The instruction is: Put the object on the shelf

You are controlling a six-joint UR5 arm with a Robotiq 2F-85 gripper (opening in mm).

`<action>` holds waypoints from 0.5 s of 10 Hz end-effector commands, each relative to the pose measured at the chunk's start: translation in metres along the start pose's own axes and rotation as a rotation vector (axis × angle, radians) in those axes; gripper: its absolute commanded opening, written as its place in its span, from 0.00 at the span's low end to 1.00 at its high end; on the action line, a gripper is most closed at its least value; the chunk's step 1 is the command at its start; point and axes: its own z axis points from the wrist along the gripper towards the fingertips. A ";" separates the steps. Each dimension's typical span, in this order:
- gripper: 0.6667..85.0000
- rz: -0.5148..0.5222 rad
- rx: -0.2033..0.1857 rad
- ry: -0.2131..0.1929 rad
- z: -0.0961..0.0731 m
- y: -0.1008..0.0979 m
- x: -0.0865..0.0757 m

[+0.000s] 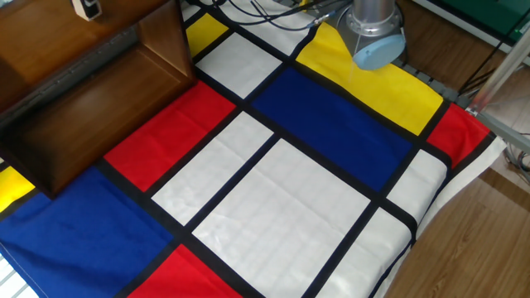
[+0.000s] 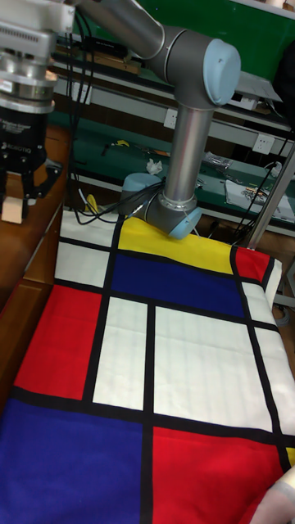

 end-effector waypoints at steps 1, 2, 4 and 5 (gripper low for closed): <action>0.00 -0.010 -0.028 -0.015 0.011 0.001 -0.005; 0.00 -0.014 -0.028 -0.015 0.013 0.001 -0.005; 0.00 -0.020 -0.032 -0.017 0.015 0.002 -0.007; 0.00 -0.018 -0.024 -0.006 0.011 0.001 -0.004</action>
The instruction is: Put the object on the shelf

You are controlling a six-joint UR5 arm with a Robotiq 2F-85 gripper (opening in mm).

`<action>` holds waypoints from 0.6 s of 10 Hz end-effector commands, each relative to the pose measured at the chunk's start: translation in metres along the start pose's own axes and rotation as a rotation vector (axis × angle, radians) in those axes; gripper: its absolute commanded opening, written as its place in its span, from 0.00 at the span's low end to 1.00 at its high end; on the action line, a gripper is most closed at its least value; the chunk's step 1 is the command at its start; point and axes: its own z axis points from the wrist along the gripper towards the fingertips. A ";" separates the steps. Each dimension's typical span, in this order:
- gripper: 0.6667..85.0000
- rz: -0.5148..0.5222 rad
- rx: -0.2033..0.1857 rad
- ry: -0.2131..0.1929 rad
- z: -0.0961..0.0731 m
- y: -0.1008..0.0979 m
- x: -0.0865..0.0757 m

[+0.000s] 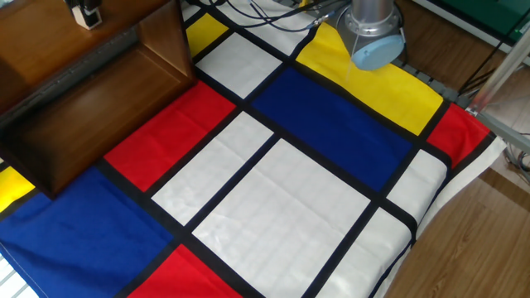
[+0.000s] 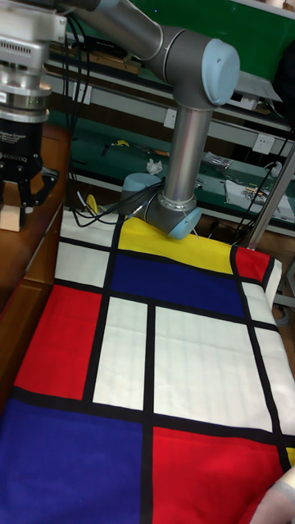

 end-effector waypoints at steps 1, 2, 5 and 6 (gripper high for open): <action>0.00 0.012 -0.003 0.044 -0.008 0.004 0.010; 0.03 -0.003 -0.025 0.095 -0.014 0.011 0.024; 0.29 -0.070 -0.025 0.097 -0.006 0.005 0.027; 0.36 -0.087 -0.028 0.096 -0.004 0.003 0.028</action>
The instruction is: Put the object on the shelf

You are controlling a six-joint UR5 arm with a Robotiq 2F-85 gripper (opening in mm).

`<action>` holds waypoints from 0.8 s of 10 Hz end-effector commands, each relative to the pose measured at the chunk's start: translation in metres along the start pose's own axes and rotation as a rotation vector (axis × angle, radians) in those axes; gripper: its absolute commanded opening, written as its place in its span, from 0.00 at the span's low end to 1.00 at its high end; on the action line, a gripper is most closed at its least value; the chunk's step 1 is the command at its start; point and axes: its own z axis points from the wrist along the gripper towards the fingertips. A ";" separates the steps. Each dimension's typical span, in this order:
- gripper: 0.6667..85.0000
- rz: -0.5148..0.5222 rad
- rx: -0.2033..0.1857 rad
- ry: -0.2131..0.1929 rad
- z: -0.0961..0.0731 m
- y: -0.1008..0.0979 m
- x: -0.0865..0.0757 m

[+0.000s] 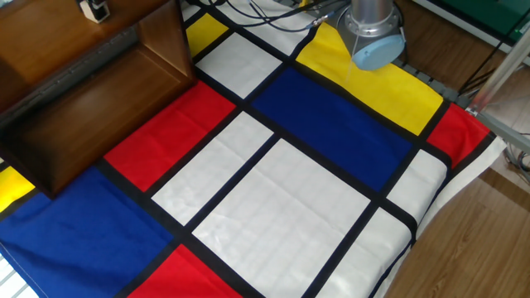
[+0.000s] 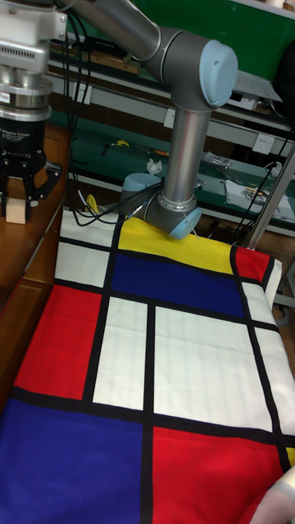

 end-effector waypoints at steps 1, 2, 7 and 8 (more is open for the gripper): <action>0.38 -0.045 -0.017 0.008 0.002 0.001 0.005; 0.40 -0.051 -0.019 0.009 0.002 0.001 0.005; 0.55 -0.090 -0.023 0.027 0.001 0.003 0.009; 0.57 -0.094 -0.025 0.029 0.001 0.003 0.009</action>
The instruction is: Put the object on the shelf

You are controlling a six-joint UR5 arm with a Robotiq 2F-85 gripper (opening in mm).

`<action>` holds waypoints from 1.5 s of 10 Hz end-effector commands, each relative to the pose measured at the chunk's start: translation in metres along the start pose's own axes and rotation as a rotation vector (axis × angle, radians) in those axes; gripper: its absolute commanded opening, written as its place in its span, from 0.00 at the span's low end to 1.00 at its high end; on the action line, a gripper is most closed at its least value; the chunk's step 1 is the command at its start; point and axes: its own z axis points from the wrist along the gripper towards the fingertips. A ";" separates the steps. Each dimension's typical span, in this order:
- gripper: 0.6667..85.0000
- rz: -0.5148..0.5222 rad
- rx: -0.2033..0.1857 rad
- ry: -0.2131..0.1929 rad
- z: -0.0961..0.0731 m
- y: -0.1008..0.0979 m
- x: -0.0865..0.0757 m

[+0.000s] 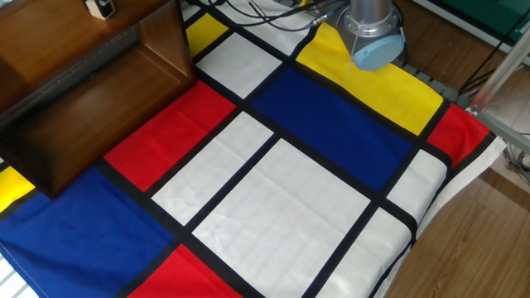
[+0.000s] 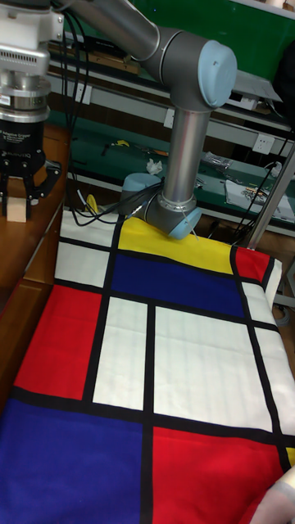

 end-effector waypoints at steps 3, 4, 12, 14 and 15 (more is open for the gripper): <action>0.62 -0.033 -0.018 0.007 -0.002 0.005 0.002; 0.65 -0.044 -0.020 0.010 -0.002 0.005 0.003; 0.68 -0.049 -0.027 0.010 -0.004 0.008 0.004; 0.68 -0.036 -0.009 0.014 -0.017 0.011 0.005; 0.68 -0.030 -0.010 0.015 -0.025 0.016 0.007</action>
